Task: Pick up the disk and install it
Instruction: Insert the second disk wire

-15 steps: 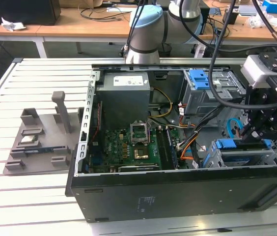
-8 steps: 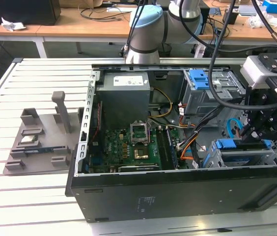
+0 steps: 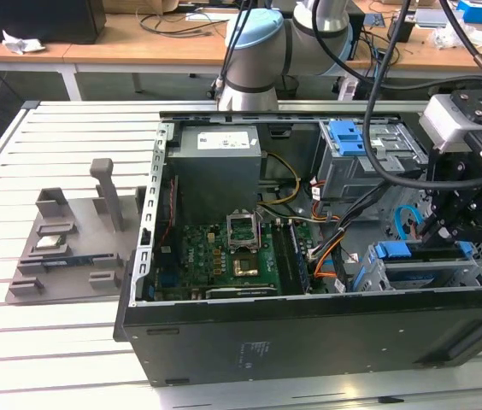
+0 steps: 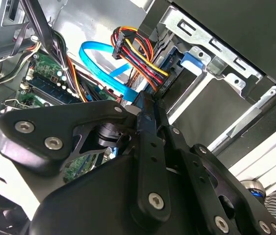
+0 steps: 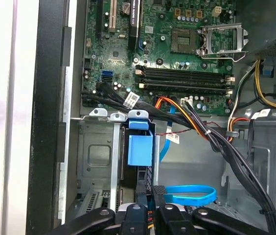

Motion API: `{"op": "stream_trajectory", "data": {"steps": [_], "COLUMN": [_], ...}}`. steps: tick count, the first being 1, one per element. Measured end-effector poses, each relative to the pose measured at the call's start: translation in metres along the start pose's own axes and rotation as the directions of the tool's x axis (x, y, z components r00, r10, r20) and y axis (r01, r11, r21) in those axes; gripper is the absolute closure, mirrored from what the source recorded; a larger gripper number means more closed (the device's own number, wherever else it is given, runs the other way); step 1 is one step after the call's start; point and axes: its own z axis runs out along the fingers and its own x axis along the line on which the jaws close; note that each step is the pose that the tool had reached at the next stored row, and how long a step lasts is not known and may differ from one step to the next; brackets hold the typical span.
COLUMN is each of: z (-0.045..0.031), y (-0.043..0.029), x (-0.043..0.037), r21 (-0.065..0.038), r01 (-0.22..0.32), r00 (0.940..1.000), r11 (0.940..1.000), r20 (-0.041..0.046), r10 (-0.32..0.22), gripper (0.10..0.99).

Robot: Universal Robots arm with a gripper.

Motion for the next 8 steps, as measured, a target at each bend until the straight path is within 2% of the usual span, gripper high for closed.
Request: {"op": "stream_trajectory", "data": {"steps": [8], "z": [0.0006], "y": [0.0001], "x": [0.0031], "r21": [0.000], "r01": [0.000], "r00": [1.0000], "r11": [1.0000], "r20": [-0.0002], "r10": [0.000], "gripper": [0.925]}}
